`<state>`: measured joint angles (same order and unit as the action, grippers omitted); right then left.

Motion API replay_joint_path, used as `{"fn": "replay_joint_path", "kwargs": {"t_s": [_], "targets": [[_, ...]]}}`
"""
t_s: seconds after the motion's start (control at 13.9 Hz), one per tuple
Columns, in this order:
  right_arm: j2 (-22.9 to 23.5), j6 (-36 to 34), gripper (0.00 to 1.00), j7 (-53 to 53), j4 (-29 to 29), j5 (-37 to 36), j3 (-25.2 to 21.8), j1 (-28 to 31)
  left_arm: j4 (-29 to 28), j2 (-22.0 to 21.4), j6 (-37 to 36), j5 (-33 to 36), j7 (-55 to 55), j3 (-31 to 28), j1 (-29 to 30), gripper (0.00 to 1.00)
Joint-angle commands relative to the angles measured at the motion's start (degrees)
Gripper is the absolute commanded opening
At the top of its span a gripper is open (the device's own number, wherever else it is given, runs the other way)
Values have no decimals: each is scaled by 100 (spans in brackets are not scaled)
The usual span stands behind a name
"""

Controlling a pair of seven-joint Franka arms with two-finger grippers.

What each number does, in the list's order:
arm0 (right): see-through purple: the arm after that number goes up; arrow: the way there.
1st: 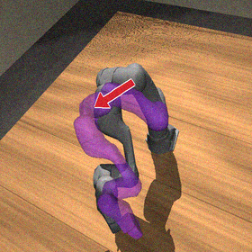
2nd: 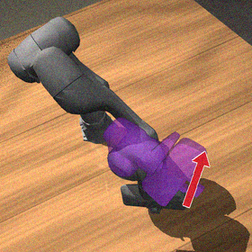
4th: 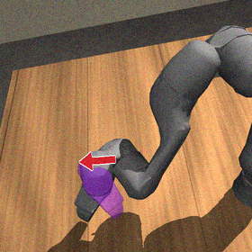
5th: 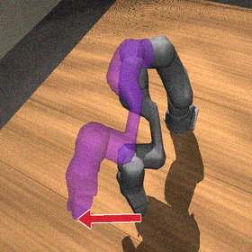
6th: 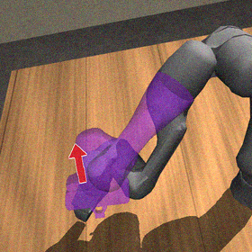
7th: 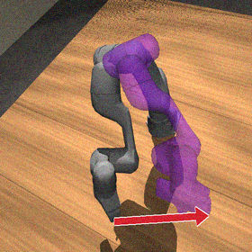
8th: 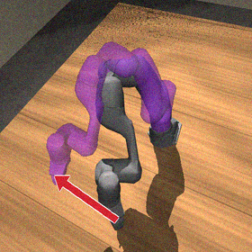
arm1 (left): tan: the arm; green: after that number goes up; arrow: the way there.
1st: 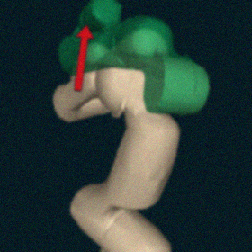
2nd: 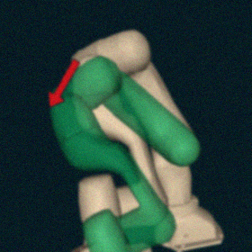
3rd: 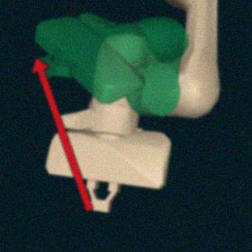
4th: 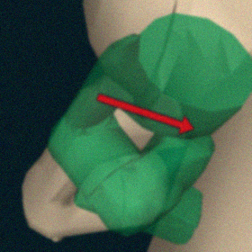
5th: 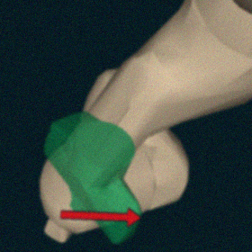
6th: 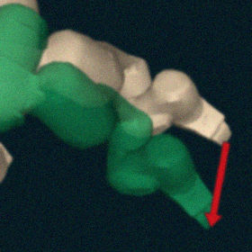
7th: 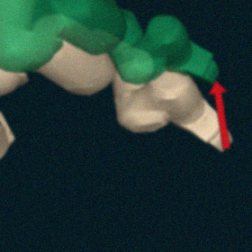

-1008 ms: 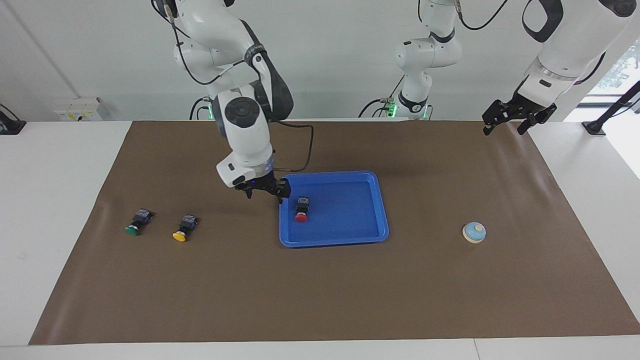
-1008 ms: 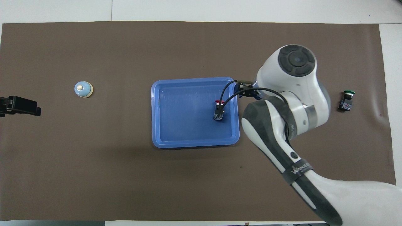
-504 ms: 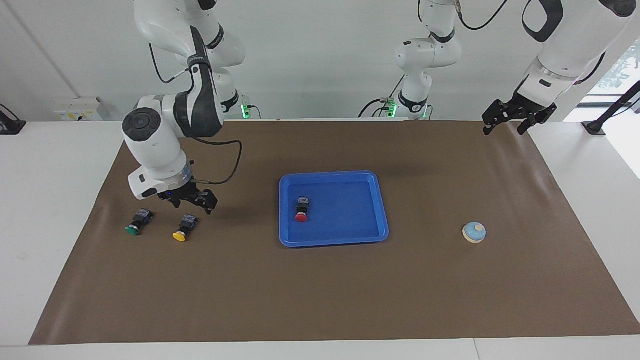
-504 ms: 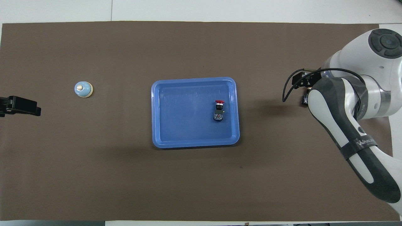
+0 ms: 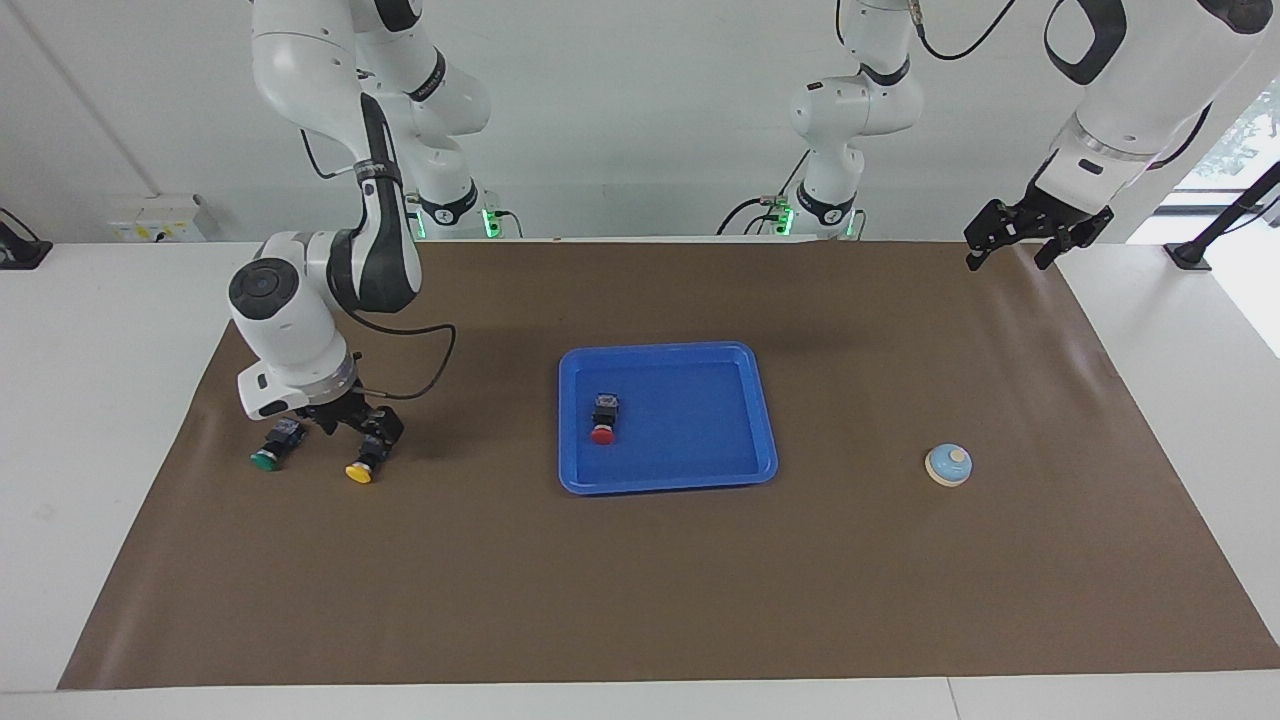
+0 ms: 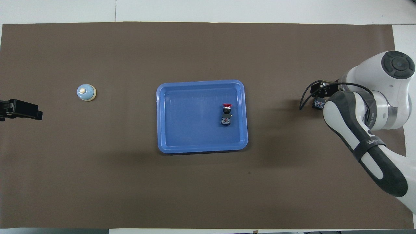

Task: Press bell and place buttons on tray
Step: 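Grasp the yellow button with the right gripper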

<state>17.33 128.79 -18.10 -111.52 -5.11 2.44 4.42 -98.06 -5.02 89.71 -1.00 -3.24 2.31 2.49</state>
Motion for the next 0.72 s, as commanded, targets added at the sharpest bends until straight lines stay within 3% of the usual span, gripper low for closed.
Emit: {"fn": "replay_joint_path", "kwargs": {"t_s": [0.0,0.22,0.36,0.65], "targets": [[130,373,100,26,-124,-78,81,121,-55,-78,-41,-32,-10,-20,-3,100],[227,602,98,-1,-168,-78,81,112,-64,-78,-41,-32,-10,-20,-3,100],[236,665,83,-1,-256,-78,81,121,-55,-78,-41,-32,-10,-20,-3,100],[227,674,0,34,-300,-78,90,112,-55,-78,-41,-32,-10,-20,-3,100]]}}
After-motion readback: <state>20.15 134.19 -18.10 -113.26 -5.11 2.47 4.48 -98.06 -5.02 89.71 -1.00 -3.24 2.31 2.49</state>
